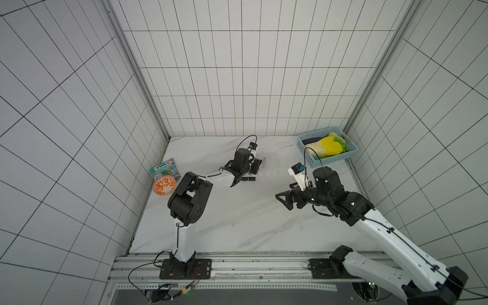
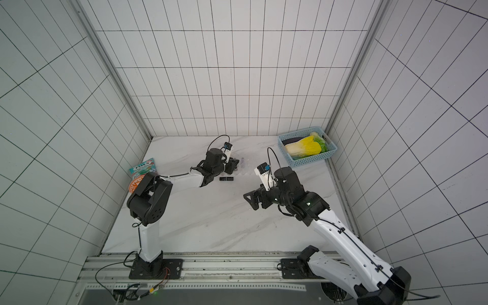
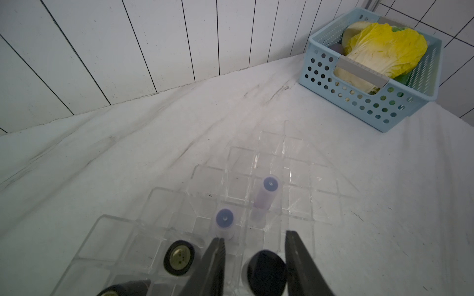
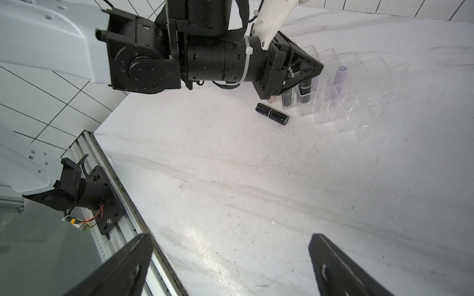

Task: Arrange the lipsticks in the organizer
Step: Place the lipstick in the storage box.

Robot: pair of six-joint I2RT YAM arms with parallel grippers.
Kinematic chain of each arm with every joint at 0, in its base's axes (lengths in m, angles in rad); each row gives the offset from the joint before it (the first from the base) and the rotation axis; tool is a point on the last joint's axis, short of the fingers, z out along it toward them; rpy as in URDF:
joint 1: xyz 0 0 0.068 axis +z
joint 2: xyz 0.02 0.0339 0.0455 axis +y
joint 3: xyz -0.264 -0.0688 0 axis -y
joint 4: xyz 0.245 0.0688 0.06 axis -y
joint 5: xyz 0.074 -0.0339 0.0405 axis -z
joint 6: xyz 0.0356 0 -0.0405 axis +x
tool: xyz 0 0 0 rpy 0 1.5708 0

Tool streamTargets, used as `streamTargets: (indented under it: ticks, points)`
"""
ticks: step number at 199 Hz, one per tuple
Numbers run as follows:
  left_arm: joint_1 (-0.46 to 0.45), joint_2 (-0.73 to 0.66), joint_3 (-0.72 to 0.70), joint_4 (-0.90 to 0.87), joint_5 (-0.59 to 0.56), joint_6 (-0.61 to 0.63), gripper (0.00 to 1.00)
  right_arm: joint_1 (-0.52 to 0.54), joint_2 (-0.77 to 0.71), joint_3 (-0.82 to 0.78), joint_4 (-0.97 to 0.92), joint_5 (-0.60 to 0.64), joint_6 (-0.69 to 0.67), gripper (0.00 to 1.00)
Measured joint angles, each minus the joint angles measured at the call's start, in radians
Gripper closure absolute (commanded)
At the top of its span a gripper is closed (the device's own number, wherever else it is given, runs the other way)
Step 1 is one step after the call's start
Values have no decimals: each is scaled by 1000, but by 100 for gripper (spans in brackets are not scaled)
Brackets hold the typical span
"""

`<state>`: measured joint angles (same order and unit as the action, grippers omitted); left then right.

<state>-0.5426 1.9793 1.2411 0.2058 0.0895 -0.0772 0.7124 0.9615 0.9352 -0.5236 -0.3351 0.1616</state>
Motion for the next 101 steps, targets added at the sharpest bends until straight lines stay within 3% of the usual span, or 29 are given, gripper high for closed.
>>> streamTargets:
  ticks: [28, 48, 74, 101]
  points:
    - [-4, -35, -35, 0, -12, 3, 45, 0, 10, 0, -1, 1, 0, 1]
    - [-12, -132, -100, -1, -29, -15, 45, 0, 19, 0, 2, 8, -1, 1]
    - [-8, -375, -212, -31, -113, -124, 46, 0, 108, 8, 14, 39, -19, 5]
    - [108, -679, -392, 20, -123, -298, 46, 1, 287, 39, 32, 75, -50, 5]
